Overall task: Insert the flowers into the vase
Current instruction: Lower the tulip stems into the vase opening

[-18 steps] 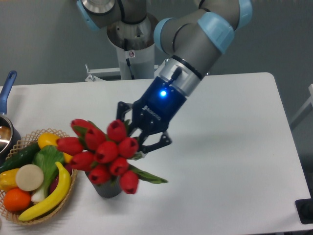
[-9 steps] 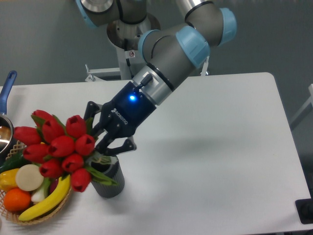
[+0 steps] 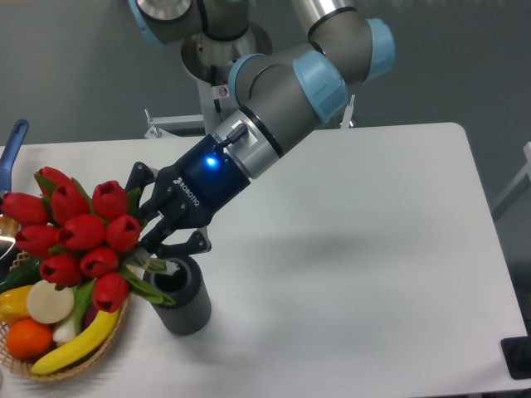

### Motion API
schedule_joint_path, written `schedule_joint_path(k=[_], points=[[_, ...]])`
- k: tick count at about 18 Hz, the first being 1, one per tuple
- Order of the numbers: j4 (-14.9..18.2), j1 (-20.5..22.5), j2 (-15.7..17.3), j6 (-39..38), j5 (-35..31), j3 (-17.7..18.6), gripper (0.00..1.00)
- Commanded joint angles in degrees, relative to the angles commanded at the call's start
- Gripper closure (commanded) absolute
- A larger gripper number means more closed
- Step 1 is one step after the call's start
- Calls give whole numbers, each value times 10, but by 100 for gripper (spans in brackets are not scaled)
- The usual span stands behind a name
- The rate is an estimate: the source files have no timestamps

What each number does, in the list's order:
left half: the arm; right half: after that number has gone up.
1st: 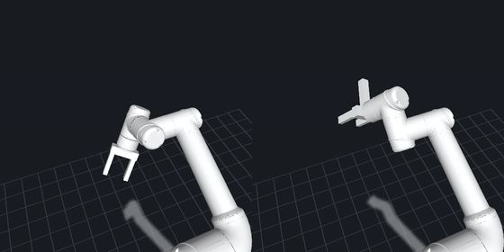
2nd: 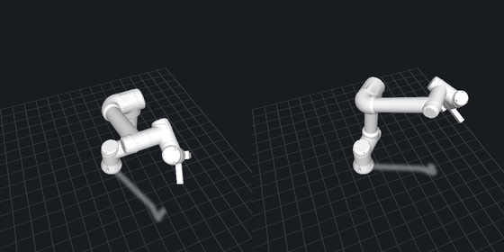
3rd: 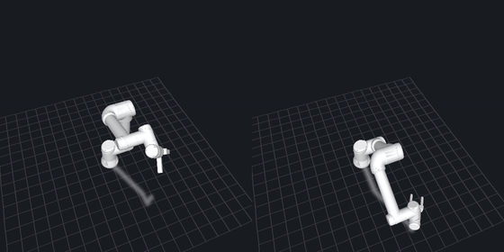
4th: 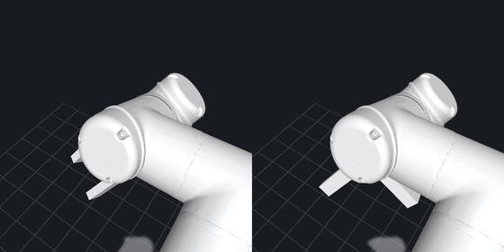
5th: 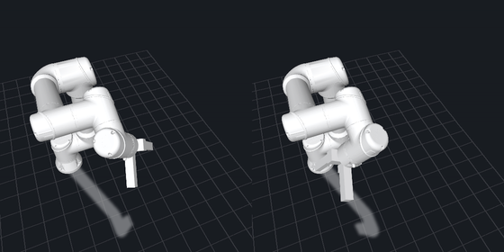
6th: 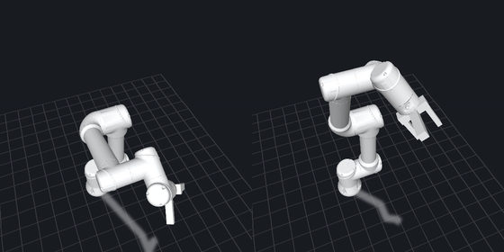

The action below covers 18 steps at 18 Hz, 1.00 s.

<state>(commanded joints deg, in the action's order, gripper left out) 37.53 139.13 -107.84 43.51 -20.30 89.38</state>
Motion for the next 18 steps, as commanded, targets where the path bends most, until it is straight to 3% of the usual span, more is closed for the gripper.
schedule_joint_path(k=[18], points=[[-2,-13,-14,34,-1,31,92]])
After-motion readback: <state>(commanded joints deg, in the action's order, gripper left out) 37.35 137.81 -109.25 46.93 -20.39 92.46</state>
